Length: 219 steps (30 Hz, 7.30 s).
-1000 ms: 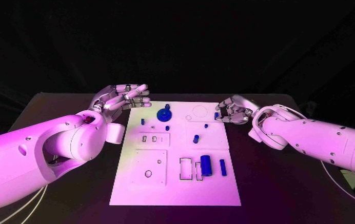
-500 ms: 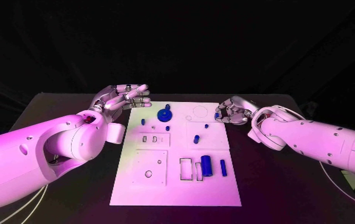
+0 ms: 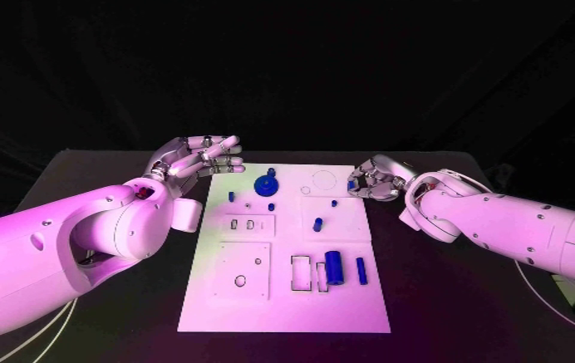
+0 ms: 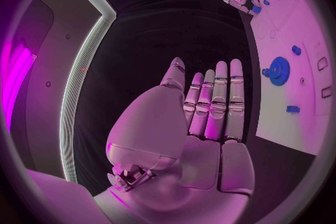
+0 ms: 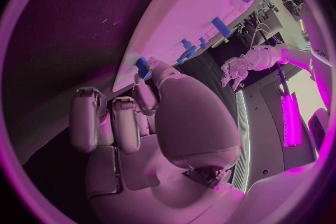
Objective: Assemble the parts on the task board
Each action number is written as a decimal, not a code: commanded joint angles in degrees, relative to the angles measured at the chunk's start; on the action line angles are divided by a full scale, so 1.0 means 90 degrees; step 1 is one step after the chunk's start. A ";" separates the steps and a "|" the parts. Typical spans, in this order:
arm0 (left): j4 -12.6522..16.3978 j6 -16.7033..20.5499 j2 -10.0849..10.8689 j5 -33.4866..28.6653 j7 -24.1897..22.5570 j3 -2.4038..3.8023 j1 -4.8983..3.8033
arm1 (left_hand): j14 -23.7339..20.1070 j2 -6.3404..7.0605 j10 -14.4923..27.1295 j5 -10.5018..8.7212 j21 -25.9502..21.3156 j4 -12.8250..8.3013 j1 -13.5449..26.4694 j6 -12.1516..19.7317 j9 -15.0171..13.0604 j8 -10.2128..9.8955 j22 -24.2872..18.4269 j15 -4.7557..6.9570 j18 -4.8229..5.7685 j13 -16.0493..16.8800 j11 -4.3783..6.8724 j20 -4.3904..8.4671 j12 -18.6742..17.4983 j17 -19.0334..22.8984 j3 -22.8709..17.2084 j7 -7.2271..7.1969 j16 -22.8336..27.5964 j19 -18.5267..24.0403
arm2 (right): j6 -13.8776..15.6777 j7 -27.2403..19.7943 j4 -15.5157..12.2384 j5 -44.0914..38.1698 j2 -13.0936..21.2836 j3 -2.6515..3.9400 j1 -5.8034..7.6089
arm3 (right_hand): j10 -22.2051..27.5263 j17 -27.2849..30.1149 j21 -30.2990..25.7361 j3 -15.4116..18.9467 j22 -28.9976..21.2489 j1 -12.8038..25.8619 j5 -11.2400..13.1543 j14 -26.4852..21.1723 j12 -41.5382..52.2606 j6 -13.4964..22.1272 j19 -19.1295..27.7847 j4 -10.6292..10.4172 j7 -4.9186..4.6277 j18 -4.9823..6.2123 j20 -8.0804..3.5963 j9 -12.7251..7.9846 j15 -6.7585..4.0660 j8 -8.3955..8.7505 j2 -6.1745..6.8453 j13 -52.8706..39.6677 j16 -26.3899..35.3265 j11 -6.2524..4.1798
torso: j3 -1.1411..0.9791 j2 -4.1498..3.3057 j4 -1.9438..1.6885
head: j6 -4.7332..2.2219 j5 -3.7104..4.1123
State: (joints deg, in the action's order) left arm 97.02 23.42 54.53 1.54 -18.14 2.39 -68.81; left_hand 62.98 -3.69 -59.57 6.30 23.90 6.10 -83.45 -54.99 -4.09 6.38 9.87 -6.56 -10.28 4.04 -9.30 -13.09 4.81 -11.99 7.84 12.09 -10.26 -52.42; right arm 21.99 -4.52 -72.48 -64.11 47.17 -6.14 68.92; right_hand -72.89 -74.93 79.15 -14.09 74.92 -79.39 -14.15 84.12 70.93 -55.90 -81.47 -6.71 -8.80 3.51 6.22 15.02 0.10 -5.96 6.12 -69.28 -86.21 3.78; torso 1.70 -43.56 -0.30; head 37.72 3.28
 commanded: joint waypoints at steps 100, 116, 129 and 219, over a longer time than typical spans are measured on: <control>-0.0192 -0.0117 -0.0133 -0.0044 -0.0008 -0.0010 -0.0003 | -0.0007 -0.0046 0.0021 0.0002 0.0032 -0.0036 -0.0026 -0.0009 -0.0002 -0.0036 0.0009 -0.0021 -0.0016 0.0009 -0.0015 -0.0011 -0.0042 -0.0023 -0.0008 0.0011 0.0051 0.0042 | 0.0094 0.2345 -0.1173 -0.2124 -0.2059 -0.0204 -0.0243 | -0.0324 -0.0998 0.0247 -0.0264 0.0819 0.0382 0.0054 0.0501 0.0161 -0.0429 -0.0250 0.0064 0.0279 -0.0118 -0.0228 0.0261 -0.0251 -0.0448 -0.0328 -0.0214 -0.0064 -0.0229 | 0.0029 0.0118 -0.0057 | 0.0241 -0.0475; -0.0202 -0.0120 -0.0130 -0.0044 -0.0002 -0.0010 -0.0003 | -0.0007 -0.0046 0.0021 0.0002 0.0032 -0.0036 -0.0026 -0.0009 -0.0002 -0.0036 0.0009 -0.0021 -0.0016 0.0009 -0.0015 -0.0011 -0.0042 -0.0023 -0.0008 0.0011 0.0051 0.0042 | 0.0043 0.2374 -0.1195 -0.2174 -0.2044 -0.0204 -0.0246 | -0.0169 -0.0947 0.0163 -0.0202 0.0763 0.0494 0.0065 0.0488 -0.0011 -0.0259 -0.0197 0.0044 0.0210 -0.0099 -0.0202 0.0233 -0.0211 -0.0374 -0.0166 -0.0060 -0.0032 -0.0175 | 0.0029 0.0115 -0.0056 | 0.0245 -0.0487; -0.0208 -0.0121 -0.0131 -0.0044 0.0003 -0.0010 -0.0003 | -0.0007 -0.0046 0.0021 0.0002 0.0032 -0.0036 -0.0026 -0.0009 -0.0002 -0.0036 0.0009 -0.0021 -0.0016 0.0009 -0.0015 -0.0011 -0.0042 -0.0023 -0.0008 0.0011 0.0051 0.0042 | 0.0218 0.2354 -0.1193 -0.2205 -0.2041 -0.0204 -0.0246 | 0.0041 -0.0857 0.0020 -0.0117 0.0662 0.0663 0.0046 0.0466 -0.0218 0.0072 -0.0108 -0.0029 0.0078 -0.0067 -0.0132 0.0154 -0.0120 -0.0204 0.0023 0.0129 0.0024 -0.0062 | 0.0028 0.0115 -0.0057 | 0.0233 -0.0464; -0.2599 -0.4179 -0.2661 0.6761 0.6427 -0.0396 -0.0580 | 0.2626 0.0049 -0.1577 0.0003 0.6500 0.1168 0.1434 -0.0325 -0.2754 0.1929 0.7045 0.1180 0.0782 0.5961 0.1091 0.1296 0.6466 -0.7398 0.0890 -0.0942 -0.7611 -0.3418 | -0.0113 0.0994 -0.2539 0.0160 0.0574 0.0014 0.0659 | 0.0445 -0.0499 -0.0703 0.0879 0.0224 0.0552 -0.0086 0.0374 -0.0525 0.0214 0.0241 -0.0480 0.0039 0.0086 -0.0056 0.0071 -0.0067 -0.0213 0.0016 0.0592 0.0296 -0.0008 | -0.0072 0.0523 -0.0033 | 0.0578 -0.0655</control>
State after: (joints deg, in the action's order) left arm 73.68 -11.67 30.82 62.01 39.46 -1.17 -74.01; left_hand 83.96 -3.22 -74.10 6.30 82.12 16.46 -71.06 -58.25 -28.83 23.48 73.22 3.80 -3.84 57.60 0.32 -1.32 62.80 -74.92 15.81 3.69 -78.94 -82.82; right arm 20.95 4.30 -95.37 -61.69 52.40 -6.02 74.90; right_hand -68.80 -74.91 73.10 -6.48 74.94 -74.87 -14.64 83.91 66.21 -53.96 -79.19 -11.00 -8.47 3.51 5.81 15.58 -0.11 -7.51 6.27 -63.99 -83.77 3.79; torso 1.10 -38.85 -0.62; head 42.83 -2.75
